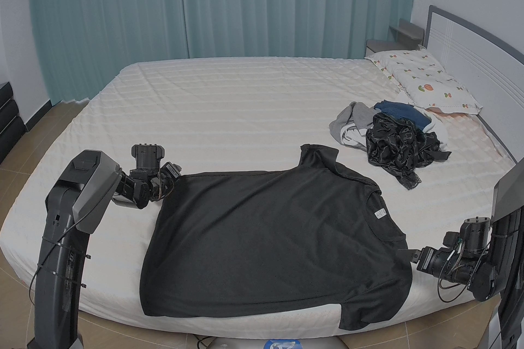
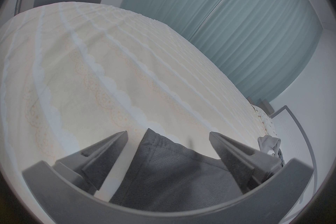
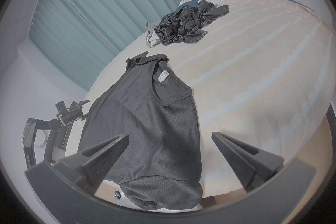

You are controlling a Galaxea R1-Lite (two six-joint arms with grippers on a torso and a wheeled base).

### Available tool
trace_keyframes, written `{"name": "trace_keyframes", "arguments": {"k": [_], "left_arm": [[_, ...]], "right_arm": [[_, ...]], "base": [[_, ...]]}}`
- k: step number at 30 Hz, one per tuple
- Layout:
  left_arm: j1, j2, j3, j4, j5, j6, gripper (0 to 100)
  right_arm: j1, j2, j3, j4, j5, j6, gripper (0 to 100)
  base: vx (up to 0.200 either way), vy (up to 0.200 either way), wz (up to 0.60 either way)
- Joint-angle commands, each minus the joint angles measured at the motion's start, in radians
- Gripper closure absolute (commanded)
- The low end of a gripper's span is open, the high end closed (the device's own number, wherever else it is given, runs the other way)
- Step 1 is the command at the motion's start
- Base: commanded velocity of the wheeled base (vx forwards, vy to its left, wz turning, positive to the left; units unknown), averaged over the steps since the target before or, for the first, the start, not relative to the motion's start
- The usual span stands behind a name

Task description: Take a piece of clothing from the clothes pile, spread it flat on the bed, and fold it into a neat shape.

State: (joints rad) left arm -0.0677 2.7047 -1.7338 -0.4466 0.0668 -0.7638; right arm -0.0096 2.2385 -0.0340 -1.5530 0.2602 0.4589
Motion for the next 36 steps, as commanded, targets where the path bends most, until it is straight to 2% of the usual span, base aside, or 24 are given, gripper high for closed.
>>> {"name": "trace_keyframes", "arguments": {"k": [1,7,13,20,33,34,36], "left_arm": [[0.005,0.001,-0.006,-0.004,0.005,0.0,100],[0.025,-0.003,-0.015,-0.015,0.024,-0.006,100],[0.048,0.003,-0.015,-0.1,0.036,0.0,100],[0.072,0.004,-0.029,-0.104,0.038,0.032,100],[0.094,0.029,-0.066,-0.104,0.036,0.032,100],[0.094,0.026,-0.064,-0.103,0.034,0.031,0],[0.094,0.017,-0.055,-0.103,0.034,0.021,0]], "right_arm": [[-0.001,0.01,-0.001,-0.01,0.001,0.0,0],[-0.006,0.012,-0.003,-0.012,0.001,0.0,0],[-0.006,0.013,-0.004,-0.012,0.001,0.0,0],[-0.007,0.013,-0.01,-0.012,0.001,0.0,0],[-0.009,0.003,-0.012,-0.012,0.001,0.001,0],[-0.009,0.003,-0.012,-0.012,0.001,0.001,0],[-0.009,0.001,-0.012,-0.012,0.001,0.001,0]], "base": [[0.0,0.0,0.0],[0.0,0.0,0.0],[0.0,0.0,0.0],[0.0,0.0,0.0],[0.0,0.0,0.0],[0.0,0.0,0.0],[0.0,0.0,0.0]]}}
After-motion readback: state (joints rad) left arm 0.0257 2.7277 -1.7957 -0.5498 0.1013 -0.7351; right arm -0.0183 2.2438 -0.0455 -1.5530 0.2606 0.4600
